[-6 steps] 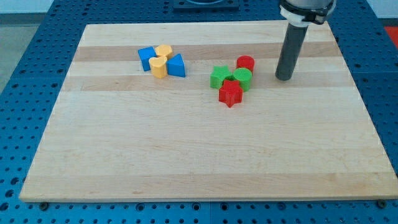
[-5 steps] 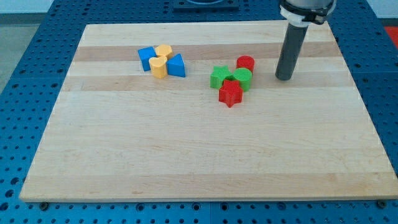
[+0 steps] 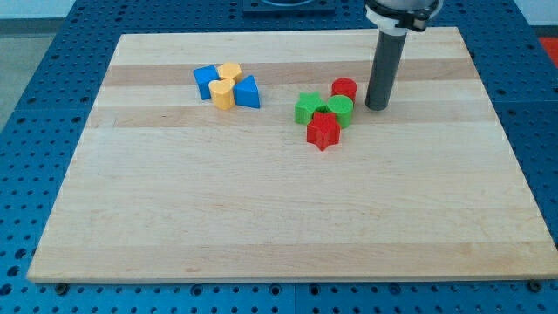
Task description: Push the red circle closer to the blue triangle
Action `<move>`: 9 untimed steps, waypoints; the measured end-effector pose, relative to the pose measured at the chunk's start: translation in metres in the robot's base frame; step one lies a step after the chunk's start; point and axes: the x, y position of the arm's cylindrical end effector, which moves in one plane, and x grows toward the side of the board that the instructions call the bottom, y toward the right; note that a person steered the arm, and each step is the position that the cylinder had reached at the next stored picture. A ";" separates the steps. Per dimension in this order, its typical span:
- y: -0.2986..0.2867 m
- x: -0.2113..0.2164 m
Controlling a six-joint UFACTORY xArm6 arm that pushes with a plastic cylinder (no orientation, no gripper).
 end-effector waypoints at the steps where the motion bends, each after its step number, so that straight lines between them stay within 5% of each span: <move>1: -0.024 0.000; 9: -0.067 -0.040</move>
